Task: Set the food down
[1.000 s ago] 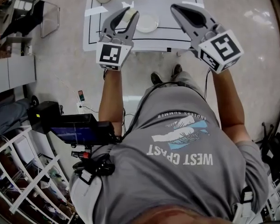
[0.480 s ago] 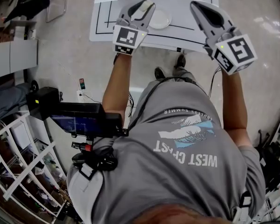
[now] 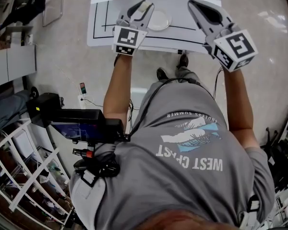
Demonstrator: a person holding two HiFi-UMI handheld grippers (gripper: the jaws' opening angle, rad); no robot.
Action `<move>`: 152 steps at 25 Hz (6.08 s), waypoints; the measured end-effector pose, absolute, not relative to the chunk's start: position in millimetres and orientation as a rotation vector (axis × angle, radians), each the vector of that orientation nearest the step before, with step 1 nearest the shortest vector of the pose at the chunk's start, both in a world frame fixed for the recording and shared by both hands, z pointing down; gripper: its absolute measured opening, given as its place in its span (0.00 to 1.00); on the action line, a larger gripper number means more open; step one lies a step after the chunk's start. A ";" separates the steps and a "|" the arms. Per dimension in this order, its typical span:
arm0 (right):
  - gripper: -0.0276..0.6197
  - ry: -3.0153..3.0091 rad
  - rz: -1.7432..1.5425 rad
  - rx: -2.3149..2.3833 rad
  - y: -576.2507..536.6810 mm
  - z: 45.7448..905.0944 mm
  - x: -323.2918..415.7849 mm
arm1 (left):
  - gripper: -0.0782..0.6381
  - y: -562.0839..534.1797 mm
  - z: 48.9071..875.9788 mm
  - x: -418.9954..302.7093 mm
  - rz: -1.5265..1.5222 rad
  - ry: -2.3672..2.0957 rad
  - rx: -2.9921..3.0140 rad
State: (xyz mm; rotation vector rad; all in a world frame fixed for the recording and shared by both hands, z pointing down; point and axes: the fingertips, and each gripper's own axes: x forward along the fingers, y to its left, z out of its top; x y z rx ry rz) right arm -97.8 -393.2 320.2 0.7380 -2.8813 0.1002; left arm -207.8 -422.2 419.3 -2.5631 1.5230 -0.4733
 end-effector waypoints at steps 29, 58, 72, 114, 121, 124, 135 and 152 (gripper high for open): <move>0.05 -2.823 0.165 0.737 -414.3 343.4 -83.9 | 0.26 -462.7 531.6 -204.6 -0.797 1.532 -2.623; 0.05 -2.750 0.229 0.732 -448.9 373.7 -70.0 | 0.26 -496.1 636.6 -198.3 -1.094 1.483 -2.684; 0.05 -2.719 0.255 0.738 -461.8 384.2 -60.5 | 0.26 -501.7 663.9 -184.7 -1.235 1.404 -2.659; 0.05 -2.708 0.283 0.727 -452.5 399.7 -68.0 | 0.27 -466.9 696.9 -184.2 -1.526 1.159 -2.575; 0.05 -2.704 0.284 0.737 -441.8 398.8 -74.2 | 0.32 -458.0 679.4 -187.4 -1.492 1.169 -2.664; 0.05 -2.703 0.284 0.742 -435.2 398.4 -76.1 | 0.34 -451.3 672.5 -188.6 -1.476 1.165 -2.699; 0.05 -2.735 0.282 0.752 -412.4 387.0 -88.2 | 0.36 -433.8 591.3 -194.4 -1.149 1.297 -2.819; 0.05 -3.042 0.305 0.548 -350.5 305.1 -90.6 | 0.12 -336.0 275.1 -221.2 0.257 1.423 -2.780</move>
